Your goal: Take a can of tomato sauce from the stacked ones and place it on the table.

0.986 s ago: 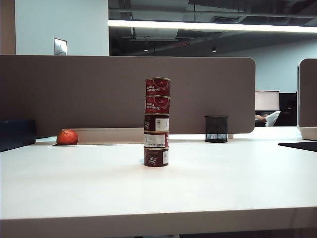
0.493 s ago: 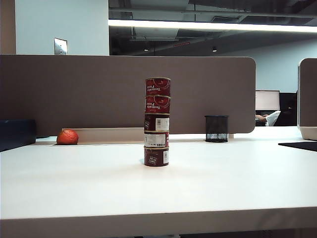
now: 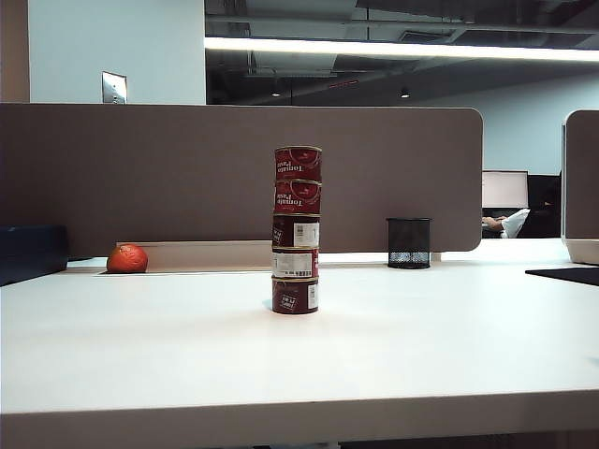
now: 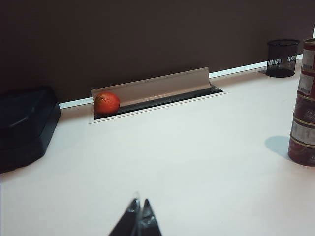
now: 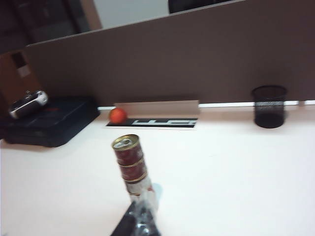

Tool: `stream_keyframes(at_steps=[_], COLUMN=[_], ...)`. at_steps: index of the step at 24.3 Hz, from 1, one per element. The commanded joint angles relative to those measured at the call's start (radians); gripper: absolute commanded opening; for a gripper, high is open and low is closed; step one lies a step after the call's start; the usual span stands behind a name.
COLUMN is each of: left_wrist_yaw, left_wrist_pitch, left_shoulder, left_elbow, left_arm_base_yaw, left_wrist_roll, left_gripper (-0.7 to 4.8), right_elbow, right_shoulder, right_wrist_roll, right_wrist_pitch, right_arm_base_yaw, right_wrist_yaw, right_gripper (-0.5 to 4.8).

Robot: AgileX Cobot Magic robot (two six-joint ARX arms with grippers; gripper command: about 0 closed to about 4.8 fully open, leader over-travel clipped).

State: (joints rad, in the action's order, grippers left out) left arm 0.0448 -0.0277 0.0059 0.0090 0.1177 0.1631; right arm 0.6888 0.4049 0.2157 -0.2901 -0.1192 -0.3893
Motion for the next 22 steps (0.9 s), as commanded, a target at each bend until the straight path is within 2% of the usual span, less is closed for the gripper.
stream_keyframes(at_steps=[1,5,13,17,20,22], left_wrist_yaw=[0.004,0.004,0.004,0.004,0.004,0.004], left_wrist_pitch=[-0.018,-0.018,-0.017,-0.013,-0.013,-0.012], left_shoulder=[0.0,0.0,0.0,0.0,0.0,0.0], left_elbow=[0.004,0.004,0.004,0.003,0.003,0.003], left_arm_base_yaw=[-0.001,-0.001,-0.001,-0.001,-0.001,-0.001], left_wrist_roll=[-0.007,-0.007,-0.007,-0.008,-0.018,-0.023], left_gripper=[-0.06,-0.06,-0.06,-0.06,-0.06,-0.06], right_elbow=[0.106,0.248,0.44,0.57,0.673,0.719], right_shoulder=[0.127,0.288,0.534,0.686,0.795,0.848], right_wrist_roll=[0.002,0.001,0.001,0.001,-0.005,-0.006], right_wrist_pitch=[0.003,0.003,-0.02,-0.146,-0.242,-0.256], right_arm_base_yaw=[-0.003,-0.019,-0.144,-0.182,-0.189,-0.189], right_wrist_yaw=[-0.141,-0.217,-0.216,-0.216,-0.217,-0.217], right_gripper=[-0.06,-0.06,-0.01,0.61,0.82,1.47])
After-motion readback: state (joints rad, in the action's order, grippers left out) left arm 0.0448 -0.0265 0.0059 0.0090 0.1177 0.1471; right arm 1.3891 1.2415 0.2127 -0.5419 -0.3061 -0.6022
